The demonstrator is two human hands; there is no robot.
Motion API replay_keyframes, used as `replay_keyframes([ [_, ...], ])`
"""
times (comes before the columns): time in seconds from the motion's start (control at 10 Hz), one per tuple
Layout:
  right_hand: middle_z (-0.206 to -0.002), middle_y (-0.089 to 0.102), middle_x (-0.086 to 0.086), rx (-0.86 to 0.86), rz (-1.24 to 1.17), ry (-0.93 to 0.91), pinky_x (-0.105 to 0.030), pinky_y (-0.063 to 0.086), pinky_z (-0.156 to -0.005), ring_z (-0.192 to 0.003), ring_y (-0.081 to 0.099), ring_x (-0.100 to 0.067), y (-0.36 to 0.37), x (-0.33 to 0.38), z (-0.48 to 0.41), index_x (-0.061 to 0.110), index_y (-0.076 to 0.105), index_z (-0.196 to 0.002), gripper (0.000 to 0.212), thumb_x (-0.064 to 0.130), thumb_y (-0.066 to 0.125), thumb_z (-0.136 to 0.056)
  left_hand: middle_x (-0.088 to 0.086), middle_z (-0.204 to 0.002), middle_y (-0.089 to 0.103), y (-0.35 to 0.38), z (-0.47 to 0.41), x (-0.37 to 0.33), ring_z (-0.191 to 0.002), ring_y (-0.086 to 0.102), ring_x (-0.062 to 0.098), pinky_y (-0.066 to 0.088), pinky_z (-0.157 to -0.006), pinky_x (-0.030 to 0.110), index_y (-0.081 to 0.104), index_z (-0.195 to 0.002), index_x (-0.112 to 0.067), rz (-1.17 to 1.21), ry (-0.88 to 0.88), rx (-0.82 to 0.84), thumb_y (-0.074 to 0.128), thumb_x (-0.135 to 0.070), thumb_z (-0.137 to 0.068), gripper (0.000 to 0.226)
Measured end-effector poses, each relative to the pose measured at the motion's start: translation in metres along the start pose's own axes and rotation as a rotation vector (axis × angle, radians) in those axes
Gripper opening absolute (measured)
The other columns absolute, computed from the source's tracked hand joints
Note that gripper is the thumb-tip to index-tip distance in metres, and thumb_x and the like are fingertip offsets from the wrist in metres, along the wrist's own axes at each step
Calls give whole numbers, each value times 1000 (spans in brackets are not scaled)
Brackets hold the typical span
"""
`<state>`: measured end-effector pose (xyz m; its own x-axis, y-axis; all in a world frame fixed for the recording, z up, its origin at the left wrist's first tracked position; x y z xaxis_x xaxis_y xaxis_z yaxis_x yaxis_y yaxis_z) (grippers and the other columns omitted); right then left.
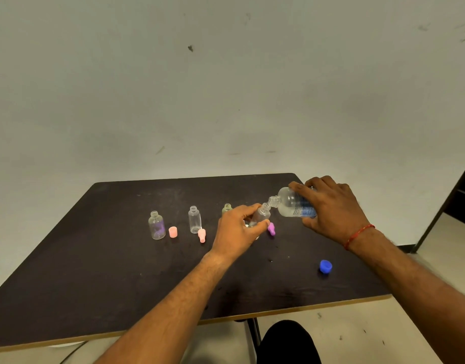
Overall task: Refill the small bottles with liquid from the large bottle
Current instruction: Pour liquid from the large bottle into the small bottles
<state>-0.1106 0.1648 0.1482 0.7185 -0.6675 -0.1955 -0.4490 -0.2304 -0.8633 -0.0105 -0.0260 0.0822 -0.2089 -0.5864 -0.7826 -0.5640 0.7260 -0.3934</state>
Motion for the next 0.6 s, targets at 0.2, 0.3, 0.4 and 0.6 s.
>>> replay_keyframes([
  [0.2,-118,59,-8,9,5,3,-45,48,-84,-109,55,-30,0,0,0,27,48,-140,82,38,84,-66,-11,-94,72,1,0,1,-90,67,7,57,-83,27,75,-118,-23,-3,3,5,78,-27,-86,33],
  [0.3,-124,57,-8,19,2,8,-45,46,-88,-114,53,-29,0,0,0,27,44,-143,82,40,81,-70,-12,-97,70,1,-1,0,-91,66,6,56,-84,22,73,-123,-22,-16,8,13,77,-28,-87,36],
  [0.4,-124,56,-8,26,0,12,-45,46,-89,-114,52,-29,0,0,-1,28,44,-143,82,40,81,-71,-14,-97,69,0,-1,0,-92,66,5,55,-85,20,73,-124,-20,-22,4,16,78,-28,-87,38],
  [0.6,-123,58,-9,25,-2,12,-46,47,-88,-113,53,-30,-1,0,0,27,46,-142,83,39,83,-69,-18,-98,66,1,0,0,-93,65,-2,51,-84,14,71,-126,-20,-18,-1,25,77,-28,-88,39],
])
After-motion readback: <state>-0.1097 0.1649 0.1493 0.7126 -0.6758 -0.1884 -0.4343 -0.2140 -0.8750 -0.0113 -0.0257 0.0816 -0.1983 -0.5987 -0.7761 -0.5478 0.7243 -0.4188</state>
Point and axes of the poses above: each hand's wrist, its own z-axis away from the middle knuckle, its own y-axis out of the palm, x = y × z, the point moved 3 cm from there along -z, towards the middle knuckle
